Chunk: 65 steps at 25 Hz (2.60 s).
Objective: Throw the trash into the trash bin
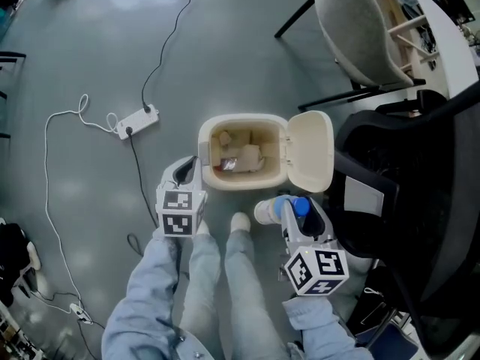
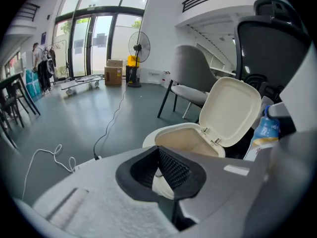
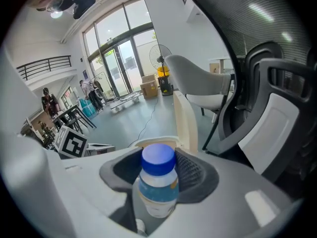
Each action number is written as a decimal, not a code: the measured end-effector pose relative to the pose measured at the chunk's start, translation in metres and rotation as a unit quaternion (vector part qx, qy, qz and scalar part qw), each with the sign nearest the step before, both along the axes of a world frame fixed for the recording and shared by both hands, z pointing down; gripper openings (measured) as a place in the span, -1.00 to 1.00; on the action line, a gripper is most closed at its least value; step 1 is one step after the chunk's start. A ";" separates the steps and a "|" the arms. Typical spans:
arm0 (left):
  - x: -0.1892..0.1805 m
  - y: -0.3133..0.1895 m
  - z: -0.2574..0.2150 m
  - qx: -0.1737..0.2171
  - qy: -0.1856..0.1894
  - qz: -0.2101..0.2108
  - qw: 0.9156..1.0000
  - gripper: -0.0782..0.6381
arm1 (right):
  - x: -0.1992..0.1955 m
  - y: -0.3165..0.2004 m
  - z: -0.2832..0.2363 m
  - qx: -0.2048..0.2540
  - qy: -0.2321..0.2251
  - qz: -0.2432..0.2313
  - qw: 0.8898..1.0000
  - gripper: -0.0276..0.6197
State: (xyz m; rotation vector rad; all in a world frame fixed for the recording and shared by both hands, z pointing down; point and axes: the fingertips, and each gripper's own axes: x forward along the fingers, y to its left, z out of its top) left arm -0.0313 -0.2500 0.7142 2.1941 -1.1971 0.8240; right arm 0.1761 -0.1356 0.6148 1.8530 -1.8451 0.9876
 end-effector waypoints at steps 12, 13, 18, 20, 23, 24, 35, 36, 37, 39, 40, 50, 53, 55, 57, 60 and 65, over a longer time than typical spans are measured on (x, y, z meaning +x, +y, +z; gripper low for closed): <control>-0.016 0.015 -0.080 0.043 0.015 -0.041 0.998 -0.78 | -0.045 -0.032 -0.048 0.047 -0.011 -0.041 0.998 -0.29; -0.018 0.015 -0.082 0.045 0.015 -0.041 0.998 -0.78 | -0.047 -0.034 -0.048 0.049 -0.011 -0.041 0.998 -0.29; -0.033 0.017 -0.085 0.047 0.017 -0.045 0.998 -0.78 | -0.054 -0.054 -0.043 0.062 -0.009 -0.042 0.997 -0.29; -0.037 0.020 -0.081 0.042 0.015 -0.049 0.998 -0.78 | -0.057 -0.064 -0.037 0.064 -0.014 -0.043 0.997 -0.29; -0.041 0.022 -0.075 0.035 0.013 -0.057 0.998 -0.78 | -0.064 -0.080 -0.026 0.063 -0.019 -0.051 0.997 -0.29; -0.043 0.022 -0.073 0.032 0.013 -0.059 0.998 -0.78 | -0.066 -0.085 -0.022 0.063 -0.017 -0.054 0.996 -0.29; -0.062 0.019 -0.061 0.017 0.014 -0.085 0.996 -0.78 | -0.073 -0.128 0.033 0.056 0.008 -0.062 0.996 -0.29; -0.063 0.020 -0.060 0.016 0.014 -0.087 0.996 -0.78 | -0.073 -0.131 0.040 0.058 0.015 -0.066 0.996 -0.29; -0.065 0.021 -0.060 0.015 0.013 -0.089 0.996 -0.78 | -0.073 -0.134 0.048 0.058 0.020 -0.070 0.996 -0.29; -0.068 0.023 -0.059 0.013 0.012 -0.091 0.996 -0.78 | -0.074 -0.140 0.067 0.052 0.026 -0.070 0.996 -0.29; -0.069 0.024 -0.058 0.012 0.012 -0.091 0.996 -0.78 | -0.073 -0.142 0.077 0.048 0.025 -0.065 0.996 -0.29; -0.083 0.034 -0.047 -0.003 0.006 -0.101 0.995 -0.78 | -0.077 -0.152 0.126 0.021 0.037 -0.070 0.997 -0.29; -0.086 0.035 -0.045 -0.006 0.006 -0.104 0.995 -0.78 | -0.081 -0.151 0.131 0.011 0.037 -0.081 0.996 -0.29; -0.088 0.036 -0.044 -0.007 0.004 -0.105 0.994 -0.78 | -0.082 -0.149 0.136 -0.001 0.047 -0.094 0.994 -0.28; -0.089 0.036 -0.043 -0.007 0.003 -0.107 0.994 -0.78 | -0.080 -0.148 0.138 -0.005 0.050 -0.094 0.994 -0.22; -0.092 0.038 -0.043 -0.009 0.002 -0.111 0.994 -0.78 | -0.075 -0.147 0.136 -0.005 0.035 -0.078 0.996 -0.21; -0.093 0.039 -0.042 -0.010 0.006 -0.119 0.993 -0.78 | -0.067 -0.145 0.129 -0.001 0.034 -0.067 0.997 -0.21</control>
